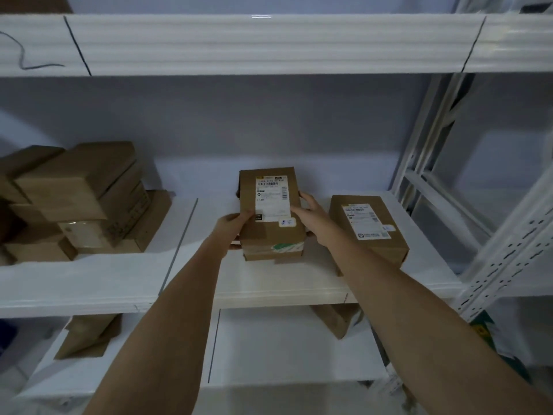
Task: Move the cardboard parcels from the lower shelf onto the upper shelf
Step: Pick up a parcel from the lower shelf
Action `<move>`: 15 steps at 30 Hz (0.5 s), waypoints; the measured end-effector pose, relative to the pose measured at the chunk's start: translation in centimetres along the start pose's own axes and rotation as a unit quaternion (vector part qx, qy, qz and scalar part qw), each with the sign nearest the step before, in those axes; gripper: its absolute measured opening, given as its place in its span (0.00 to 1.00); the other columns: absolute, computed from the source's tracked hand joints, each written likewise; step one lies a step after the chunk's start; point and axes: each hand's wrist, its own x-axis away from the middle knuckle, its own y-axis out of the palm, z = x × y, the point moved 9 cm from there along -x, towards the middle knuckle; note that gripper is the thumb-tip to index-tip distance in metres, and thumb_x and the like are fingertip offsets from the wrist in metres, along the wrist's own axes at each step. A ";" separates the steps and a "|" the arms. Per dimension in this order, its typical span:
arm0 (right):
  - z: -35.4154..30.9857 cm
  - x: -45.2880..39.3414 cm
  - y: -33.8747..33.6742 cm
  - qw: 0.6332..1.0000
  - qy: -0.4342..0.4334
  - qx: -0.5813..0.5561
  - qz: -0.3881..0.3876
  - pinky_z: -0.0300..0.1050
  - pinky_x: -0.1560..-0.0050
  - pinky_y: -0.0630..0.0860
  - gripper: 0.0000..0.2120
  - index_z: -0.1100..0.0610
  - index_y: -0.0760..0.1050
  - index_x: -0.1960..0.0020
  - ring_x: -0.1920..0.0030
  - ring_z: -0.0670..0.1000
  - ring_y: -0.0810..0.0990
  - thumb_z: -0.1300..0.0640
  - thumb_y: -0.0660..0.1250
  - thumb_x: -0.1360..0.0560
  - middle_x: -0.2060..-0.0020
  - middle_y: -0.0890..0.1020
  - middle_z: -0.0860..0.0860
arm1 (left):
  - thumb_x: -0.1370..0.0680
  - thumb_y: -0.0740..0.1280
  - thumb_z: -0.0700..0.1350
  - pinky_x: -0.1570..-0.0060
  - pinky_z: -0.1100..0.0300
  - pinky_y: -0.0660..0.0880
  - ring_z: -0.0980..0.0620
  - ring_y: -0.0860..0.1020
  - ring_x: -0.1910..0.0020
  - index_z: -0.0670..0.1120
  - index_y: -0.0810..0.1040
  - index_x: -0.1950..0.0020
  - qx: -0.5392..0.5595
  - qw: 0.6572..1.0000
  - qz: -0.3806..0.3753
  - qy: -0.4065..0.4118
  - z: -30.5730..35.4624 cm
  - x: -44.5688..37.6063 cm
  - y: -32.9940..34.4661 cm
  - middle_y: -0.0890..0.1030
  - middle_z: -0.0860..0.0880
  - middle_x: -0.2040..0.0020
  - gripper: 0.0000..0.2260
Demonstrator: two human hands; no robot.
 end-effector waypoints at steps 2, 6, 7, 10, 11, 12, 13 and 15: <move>0.3 0.1 1.3 1.000 0.000 0.002 -0.009 0.40 0.67 0.73 0.29 0.49 0.57 0.25 0.60 0.46 0.78 0.52 0.63 0.22 0.38 0.78 0.57 | 0.26 0.68 0.57 0.51 0.53 0.75 0.45 0.77 0.48 0.44 0.71 0.30 -0.004 1.000 0.014 0.009 -0.2 0.5 -1.2 0.78 0.44 0.40 0.28; 0.6 0.2 4.1 1.000 -0.008 0.002 -0.028 0.41 0.64 0.76 0.25 0.52 0.61 0.26 0.53 0.52 0.79 0.54 0.62 0.22 0.39 0.79 0.58 | 0.28 0.69 0.57 0.47 0.51 0.76 0.43 0.78 0.43 0.46 0.69 0.28 -0.013 0.998 0.050 0.019 -0.7 1.5 -4.0 0.79 0.44 0.39 0.32; 0.5 0.2 4.8 0.999 -0.010 -0.001 -0.034 0.41 0.63 0.76 0.24 0.52 0.62 0.27 0.52 0.53 0.80 0.54 0.62 0.22 0.39 0.79 0.58 | 0.28 0.70 0.57 0.46 0.50 0.77 0.43 0.79 0.42 0.46 0.68 0.27 -0.012 0.998 0.061 0.016 -1.0 1.7 -4.7 0.78 0.44 0.37 0.32; 0.2 0.4 6.8 0.998 -0.029 -0.002 -0.054 0.42 0.62 0.77 0.24 0.53 0.63 0.28 0.53 0.53 0.80 0.55 0.62 0.22 0.41 0.79 0.58 | 0.29 0.71 0.57 0.46 0.51 0.77 0.45 0.78 0.46 0.47 0.68 0.27 -0.004 0.996 0.084 0.012 -1.9 2.3 -6.7 0.79 0.43 0.37 0.33; 0.1 0.4 7.3 0.997 -0.037 -0.002 -0.060 0.42 0.62 0.78 0.24 0.53 0.64 0.28 0.53 0.53 0.80 0.55 0.63 0.23 0.42 0.79 0.59 | 0.29 0.71 0.56 0.48 0.52 0.77 0.46 0.78 0.47 0.47 0.69 0.27 0.001 0.996 0.090 0.012 -2.2 2.5 -7.3 0.79 0.44 0.37 0.32; 0.0 0.5 7.9 0.997 -0.042 -0.002 -0.066 0.43 0.60 0.79 0.25 0.54 0.64 0.28 0.52 0.54 0.81 0.55 0.64 0.23 0.42 0.79 0.59 | 0.28 0.71 0.56 0.50 0.53 0.76 0.47 0.78 0.48 0.47 0.69 0.27 0.009 0.995 0.096 0.015 -2.4 2.8 -7.9 0.79 0.44 0.37 0.32; 0.0 0.5 8.4 0.996 -0.047 -0.001 -0.072 0.44 0.58 0.80 0.25 0.54 0.64 0.28 0.51 0.54 0.81 0.54 0.65 0.24 0.41 0.79 0.59 | 0.28 0.71 0.55 0.52 0.54 0.76 0.47 0.77 0.49 0.47 0.69 0.27 0.017 0.994 0.103 0.017 -2.7 3.0 -8.5 0.78 0.44 0.36 0.31; 0.1 0.7 9.6 0.995 -0.055 0.001 -0.081 0.46 0.56 0.79 0.25 0.54 0.65 0.29 0.49 0.55 0.81 0.54 0.66 0.25 0.40 0.78 0.58 | 0.28 0.72 0.53 0.55 0.57 0.76 0.47 0.77 0.48 0.47 0.69 0.27 0.035 0.992 0.117 0.021 -3.4 3.5 -9.8 0.78 0.44 0.36 0.31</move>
